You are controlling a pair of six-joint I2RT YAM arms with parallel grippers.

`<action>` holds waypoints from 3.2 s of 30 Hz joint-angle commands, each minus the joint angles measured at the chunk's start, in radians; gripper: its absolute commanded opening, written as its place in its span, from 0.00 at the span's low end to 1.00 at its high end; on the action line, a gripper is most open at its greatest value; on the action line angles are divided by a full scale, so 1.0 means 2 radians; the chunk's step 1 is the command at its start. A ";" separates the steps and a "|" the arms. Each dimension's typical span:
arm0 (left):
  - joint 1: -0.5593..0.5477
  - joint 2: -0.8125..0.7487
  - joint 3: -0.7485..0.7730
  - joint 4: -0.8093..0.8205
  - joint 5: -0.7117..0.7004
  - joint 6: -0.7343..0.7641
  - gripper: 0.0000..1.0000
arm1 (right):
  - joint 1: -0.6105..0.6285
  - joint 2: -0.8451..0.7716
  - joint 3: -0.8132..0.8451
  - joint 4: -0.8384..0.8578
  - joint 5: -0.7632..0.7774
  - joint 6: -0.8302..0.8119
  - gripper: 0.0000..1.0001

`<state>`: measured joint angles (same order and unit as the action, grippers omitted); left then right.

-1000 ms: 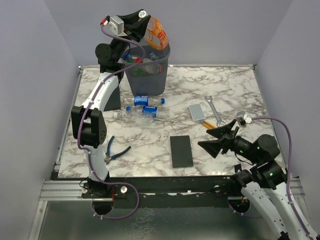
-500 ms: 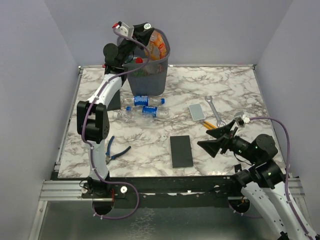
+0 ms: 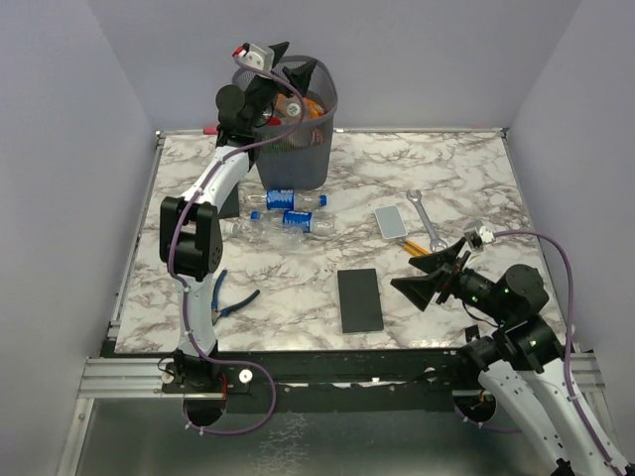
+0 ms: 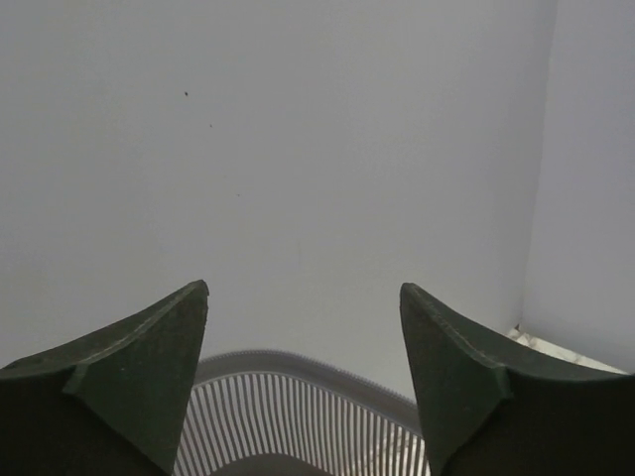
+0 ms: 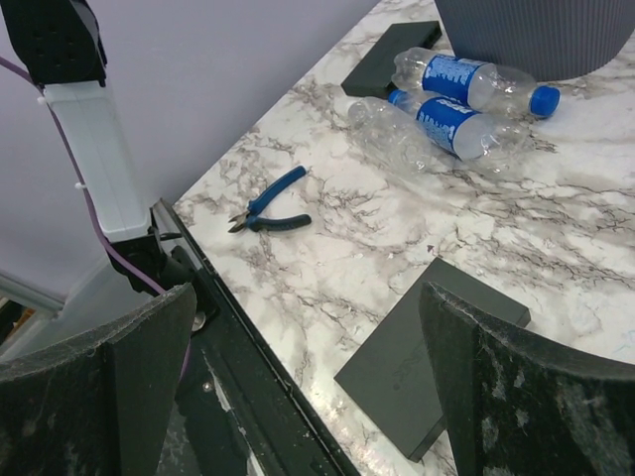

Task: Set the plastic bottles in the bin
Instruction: Place the plastic bottle in the trash bin, then pick up the plastic bottle at the center of the board.

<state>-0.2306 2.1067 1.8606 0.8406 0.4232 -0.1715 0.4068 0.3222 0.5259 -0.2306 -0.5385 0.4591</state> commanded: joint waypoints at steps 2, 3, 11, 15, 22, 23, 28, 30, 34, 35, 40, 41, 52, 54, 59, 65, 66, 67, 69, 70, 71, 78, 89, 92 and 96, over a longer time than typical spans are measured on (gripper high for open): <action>-0.003 -0.033 0.017 0.007 -0.046 -0.005 0.94 | 0.003 -0.001 -0.007 0.005 0.010 -0.005 0.97; -0.004 -0.046 0.012 0.007 -0.058 -0.005 0.99 | 0.003 -0.001 -0.007 0.005 0.010 -0.005 0.97; -0.043 -0.237 -0.141 -0.030 -0.279 -0.028 0.99 | 0.003 -0.001 -0.007 0.006 0.025 0.000 0.98; -0.059 -0.343 -0.172 -0.252 -0.404 -0.109 0.99 | 0.004 0.002 -0.005 0.004 0.040 0.004 0.98; -0.062 -0.497 -0.327 -0.494 -0.385 -0.178 0.99 | 0.003 0.038 -0.015 0.024 0.064 0.037 0.98; -0.062 -0.520 -0.376 -0.491 -0.382 -0.216 0.99 | 0.003 0.054 -0.020 0.035 0.056 0.040 0.98; -0.063 -0.588 -0.536 -0.503 -0.355 -0.323 0.99 | 0.004 0.190 -0.005 0.078 0.022 0.044 0.93; -0.064 -0.599 -0.565 -0.521 -0.358 -0.336 0.99 | 0.010 0.242 0.015 0.087 0.036 0.033 0.91; -0.072 -0.620 -0.606 -0.523 -0.378 -0.349 0.99 | 0.050 0.351 0.078 0.089 0.101 -0.006 0.91; -0.073 -0.622 -0.612 -0.524 -0.384 -0.349 0.99 | 0.063 0.390 0.100 0.083 0.118 -0.018 0.91; -0.073 -0.630 -0.642 -0.512 -0.422 -0.364 0.99 | 0.097 0.559 0.197 0.098 0.175 -0.059 0.94; -0.073 -0.632 -0.652 -0.503 -0.420 -0.364 0.99 | 0.097 0.589 0.216 0.102 0.185 -0.068 0.94; -0.072 -0.641 -0.676 -0.444 -0.301 -0.288 0.99 | 0.098 0.810 0.423 0.090 0.205 -0.133 0.92; -0.073 -0.643 -0.665 -0.446 -0.288 -0.266 0.99 | 0.098 0.826 0.428 0.094 0.179 -0.135 0.92; -0.078 -0.641 -0.654 -0.449 -0.274 -0.235 0.99 | 0.107 0.839 0.417 0.101 0.151 -0.123 0.88; -0.078 -0.610 -0.648 -0.441 -0.224 -0.223 0.99 | 0.128 0.808 0.363 0.131 0.148 -0.101 0.81; -0.078 -0.605 -0.647 -0.441 -0.220 -0.222 0.99 | 0.133 0.803 0.355 0.132 0.150 -0.096 0.80; -0.077 -0.601 -0.647 -0.441 -0.217 -0.221 0.99 | 0.138 0.797 0.347 0.133 0.152 -0.093 0.79; -0.078 -0.592 -0.647 -0.442 -0.214 -0.218 0.99 | 0.146 0.783 0.328 0.135 0.158 -0.090 0.78; -0.078 -0.589 -0.647 -0.442 -0.214 -0.219 0.99 | 0.150 0.773 0.320 0.135 0.163 -0.089 0.78; -0.078 -0.588 -0.648 -0.442 -0.212 -0.219 0.99 | 0.152 0.763 0.312 0.132 0.172 -0.087 0.79; -0.077 -0.582 -0.650 -0.448 -0.220 -0.220 0.99 | 0.153 0.747 0.329 0.076 0.241 -0.136 0.95; -0.077 -0.581 -0.649 -0.472 -0.231 -0.220 0.99 | 0.171 0.803 0.411 -0.007 0.168 -0.274 0.98; -0.078 -0.582 -0.648 -0.472 -0.232 -0.220 0.99 | 0.184 0.816 0.432 -0.035 0.151 -0.279 0.98; -0.077 -0.584 -0.648 -0.472 -0.232 -0.221 0.99 | 0.199 0.814 0.429 -0.029 0.150 -0.260 0.98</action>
<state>-0.3820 0.9539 0.5423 -0.0963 -0.0311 -0.6235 0.7731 1.9327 1.3731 -0.2340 -0.1917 -0.0513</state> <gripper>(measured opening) 0.991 0.981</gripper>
